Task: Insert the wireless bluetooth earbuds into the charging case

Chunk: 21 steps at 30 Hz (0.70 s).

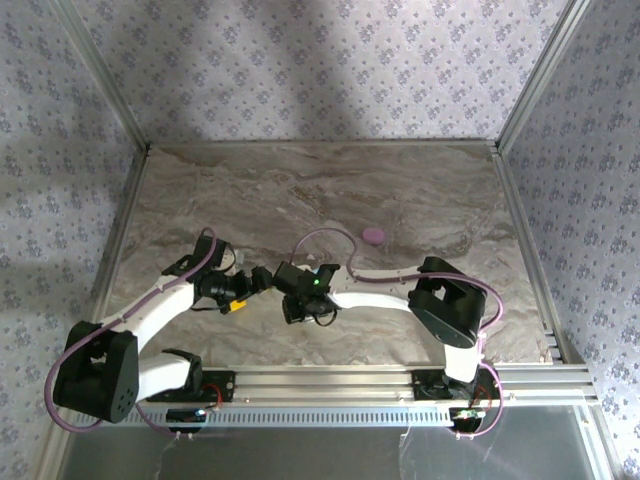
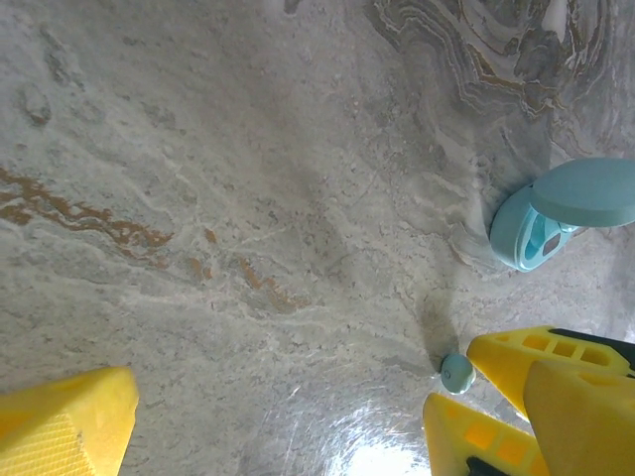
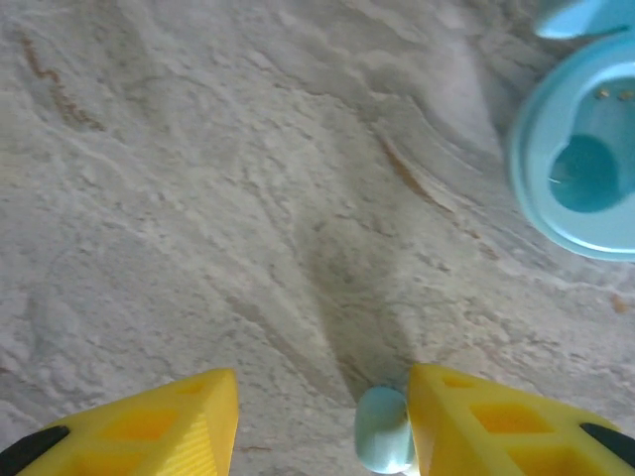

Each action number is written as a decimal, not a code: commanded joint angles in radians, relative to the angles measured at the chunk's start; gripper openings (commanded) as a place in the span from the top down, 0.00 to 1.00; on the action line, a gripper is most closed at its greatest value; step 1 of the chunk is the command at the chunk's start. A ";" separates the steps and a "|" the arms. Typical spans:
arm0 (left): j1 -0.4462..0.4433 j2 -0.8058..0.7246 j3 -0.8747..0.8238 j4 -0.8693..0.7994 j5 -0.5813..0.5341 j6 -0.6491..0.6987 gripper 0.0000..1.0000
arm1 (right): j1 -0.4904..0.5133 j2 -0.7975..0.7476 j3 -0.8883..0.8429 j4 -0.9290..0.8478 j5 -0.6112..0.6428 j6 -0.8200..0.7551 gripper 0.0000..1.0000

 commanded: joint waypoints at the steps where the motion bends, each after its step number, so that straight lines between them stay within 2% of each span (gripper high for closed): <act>1: 0.007 -0.023 -0.011 -0.003 0.020 0.017 0.00 | 0.008 0.015 0.037 -0.014 -0.020 -0.024 0.50; 5: 0.012 -0.024 -0.015 -0.003 0.016 0.015 0.00 | 0.008 0.021 0.060 -0.055 0.000 -0.038 0.50; 11: 0.055 -0.054 -0.034 -0.003 0.012 0.008 0.00 | 0.034 -0.006 0.122 -0.212 0.131 -0.081 0.51; 13: 0.075 -0.060 -0.038 -0.009 0.013 0.010 0.00 | 0.052 0.006 0.154 -0.280 0.177 -0.090 0.59; 21: 0.142 -0.051 -0.025 -0.010 0.027 0.013 0.00 | 0.142 0.131 0.334 -0.530 0.338 -0.082 0.61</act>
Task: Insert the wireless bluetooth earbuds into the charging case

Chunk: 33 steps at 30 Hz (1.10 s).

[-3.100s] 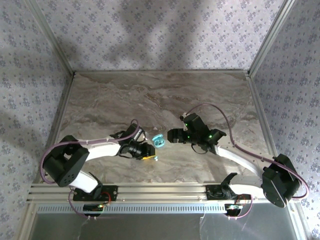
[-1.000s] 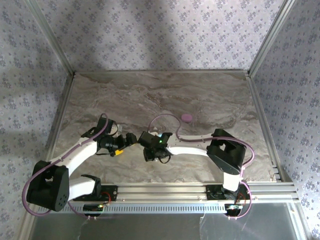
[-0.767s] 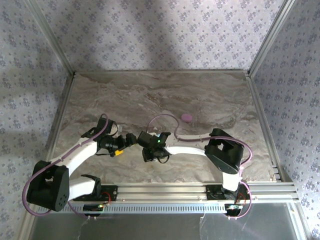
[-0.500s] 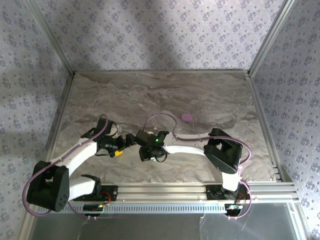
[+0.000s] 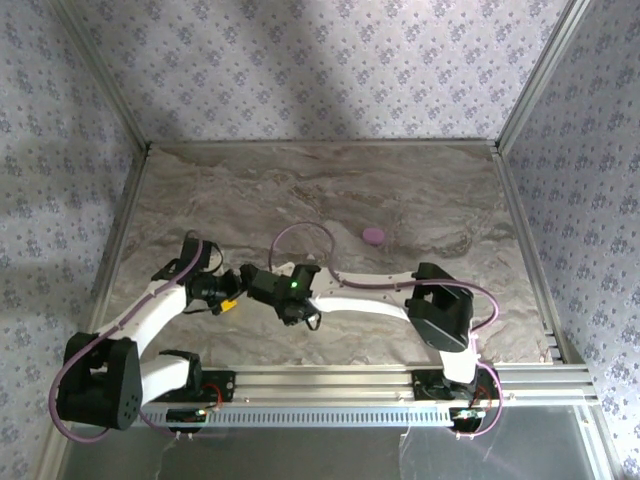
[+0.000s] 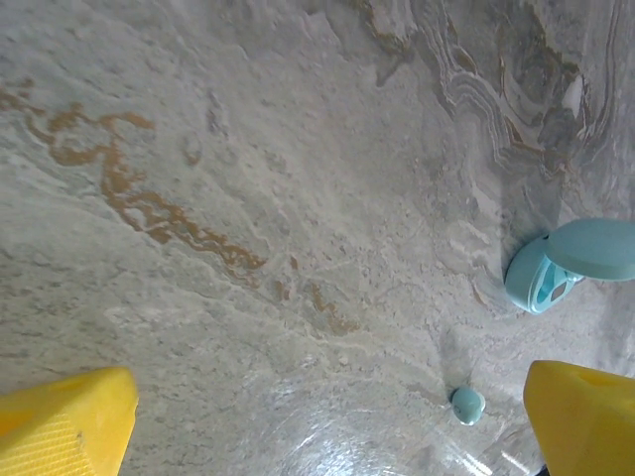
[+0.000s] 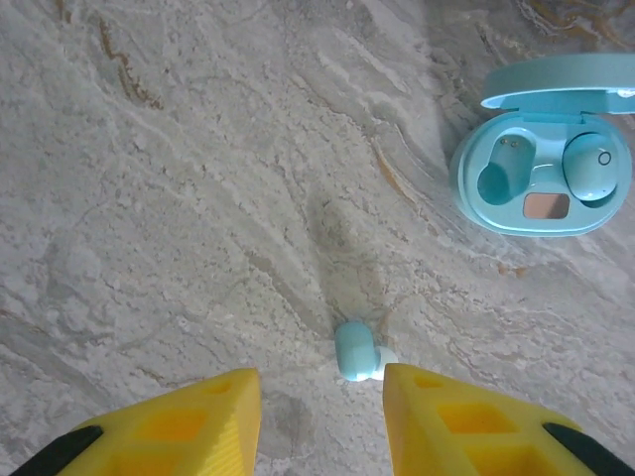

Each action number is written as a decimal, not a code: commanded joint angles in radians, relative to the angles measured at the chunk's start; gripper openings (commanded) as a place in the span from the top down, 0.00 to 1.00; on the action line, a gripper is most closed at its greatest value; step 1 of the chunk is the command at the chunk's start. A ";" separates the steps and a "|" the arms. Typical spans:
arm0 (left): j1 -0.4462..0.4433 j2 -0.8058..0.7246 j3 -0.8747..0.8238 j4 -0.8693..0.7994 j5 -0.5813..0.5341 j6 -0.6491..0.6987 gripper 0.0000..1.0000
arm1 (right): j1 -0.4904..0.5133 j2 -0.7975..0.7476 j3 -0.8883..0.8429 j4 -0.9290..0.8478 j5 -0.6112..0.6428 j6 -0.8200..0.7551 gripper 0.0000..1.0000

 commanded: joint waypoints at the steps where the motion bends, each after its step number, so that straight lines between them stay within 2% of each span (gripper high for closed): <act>1: 0.029 -0.006 0.010 -0.008 0.030 0.015 0.00 | 0.032 0.077 0.081 -0.187 0.108 -0.006 0.61; 10: 0.051 0.002 0.008 0.004 0.045 0.021 0.00 | 0.058 0.207 0.226 -0.323 0.156 -0.006 0.62; 33: 0.059 0.005 0.007 0.007 0.048 0.025 0.00 | 0.050 0.320 0.293 -0.342 0.140 -0.035 0.67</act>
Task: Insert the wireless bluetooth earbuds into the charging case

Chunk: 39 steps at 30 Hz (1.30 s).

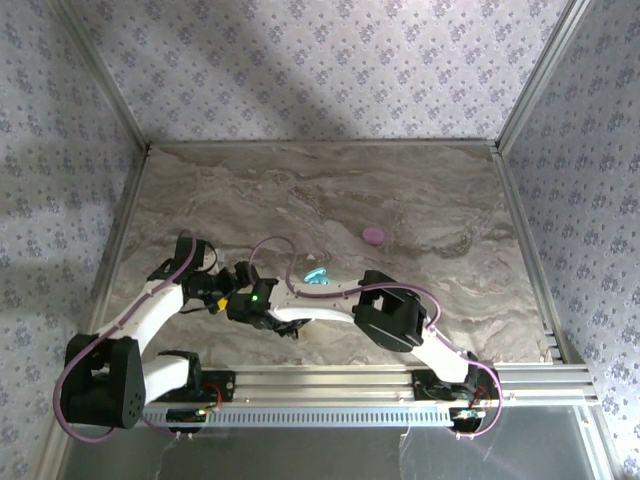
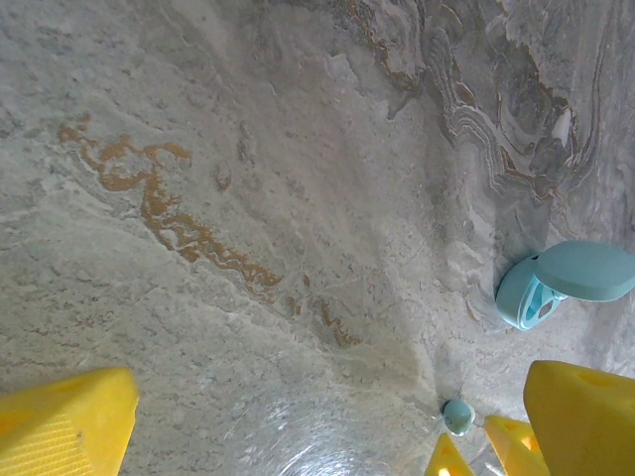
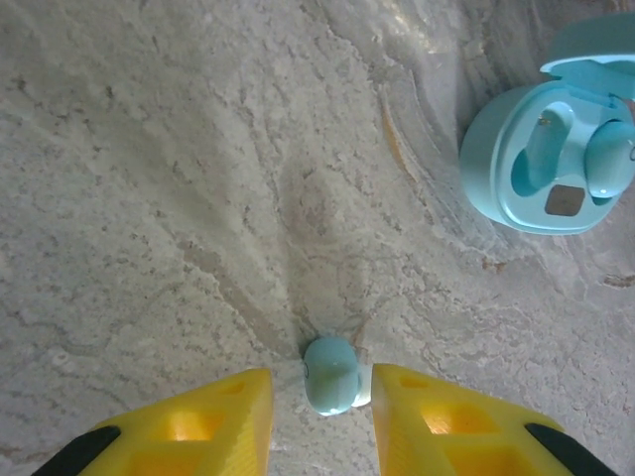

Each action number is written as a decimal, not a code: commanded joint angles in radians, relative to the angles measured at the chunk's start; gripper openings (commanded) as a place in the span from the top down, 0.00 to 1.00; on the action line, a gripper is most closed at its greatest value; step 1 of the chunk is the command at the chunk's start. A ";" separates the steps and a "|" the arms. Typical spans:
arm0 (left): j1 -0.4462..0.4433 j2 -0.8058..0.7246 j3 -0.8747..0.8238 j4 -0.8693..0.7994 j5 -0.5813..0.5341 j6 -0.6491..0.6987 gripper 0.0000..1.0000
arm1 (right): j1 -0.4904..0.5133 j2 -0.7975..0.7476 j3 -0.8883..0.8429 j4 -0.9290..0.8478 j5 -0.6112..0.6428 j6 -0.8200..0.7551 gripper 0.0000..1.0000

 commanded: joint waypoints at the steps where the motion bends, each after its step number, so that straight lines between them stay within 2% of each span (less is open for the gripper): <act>1: 0.009 0.006 0.007 0.006 0.023 0.016 0.00 | -0.003 0.024 0.025 -0.039 0.010 -0.004 0.67; 36: 0.008 0.009 0.007 0.004 0.023 0.016 0.00 | -0.032 0.021 -0.030 -0.017 -0.035 0.020 0.72; 39: 0.009 0.008 0.007 0.004 0.021 0.017 0.00 | -0.035 0.021 -0.037 -0.001 -0.051 0.016 0.77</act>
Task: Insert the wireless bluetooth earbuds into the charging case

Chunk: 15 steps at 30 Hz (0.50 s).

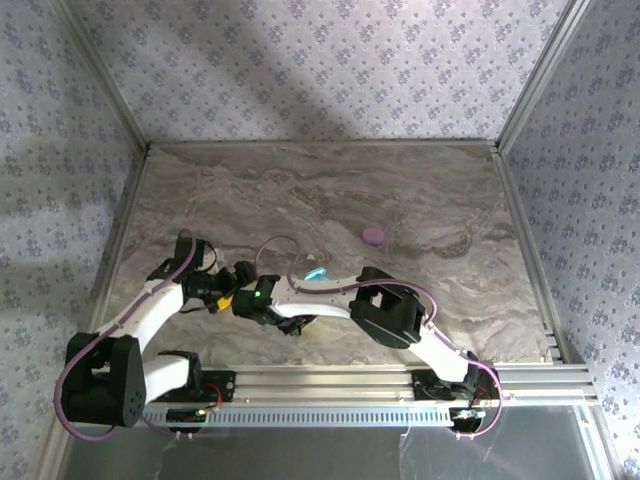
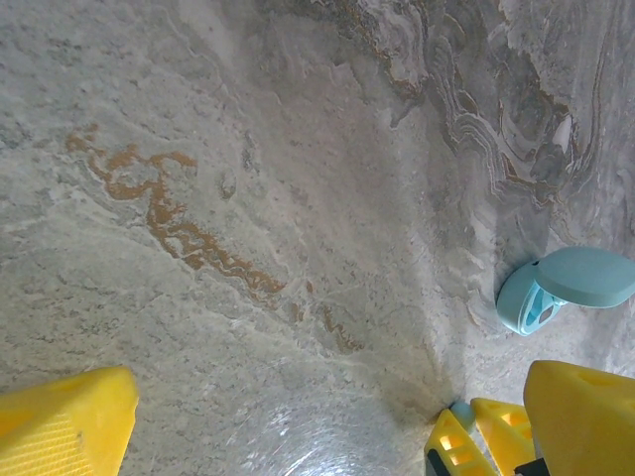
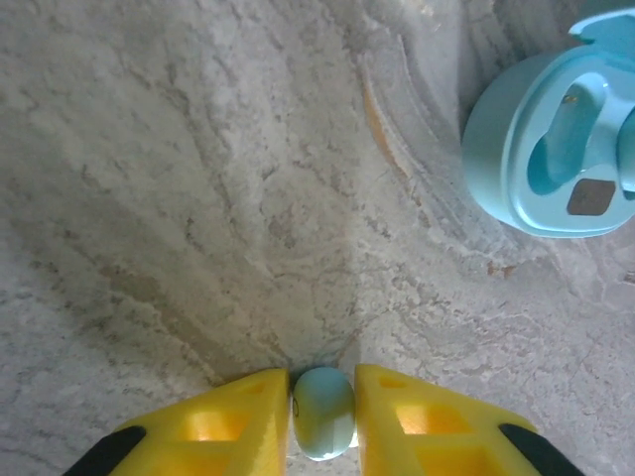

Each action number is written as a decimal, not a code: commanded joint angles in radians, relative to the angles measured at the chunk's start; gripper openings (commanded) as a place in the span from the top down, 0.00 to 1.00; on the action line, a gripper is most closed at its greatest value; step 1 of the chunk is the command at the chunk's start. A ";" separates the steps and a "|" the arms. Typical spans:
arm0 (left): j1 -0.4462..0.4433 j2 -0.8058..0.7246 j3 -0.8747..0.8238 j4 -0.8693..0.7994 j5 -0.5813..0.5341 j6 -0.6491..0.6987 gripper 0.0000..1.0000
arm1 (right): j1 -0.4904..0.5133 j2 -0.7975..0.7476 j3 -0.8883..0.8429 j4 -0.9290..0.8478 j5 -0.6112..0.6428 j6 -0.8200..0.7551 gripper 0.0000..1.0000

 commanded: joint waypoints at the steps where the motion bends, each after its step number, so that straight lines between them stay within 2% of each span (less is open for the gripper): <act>1: 0.003 0.002 0.008 -0.005 0.022 0.017 0.00 | -0.003 0.007 -0.016 0.000 -0.026 0.011 0.77; 8: 0.002 0.003 0.007 -0.003 0.029 0.018 0.00 | -0.010 -0.019 -0.035 0.015 -0.024 0.013 0.82; 15: -0.032 -0.005 0.004 0.005 0.026 0.012 0.00 | -0.032 -0.144 -0.120 0.104 -0.021 0.020 0.84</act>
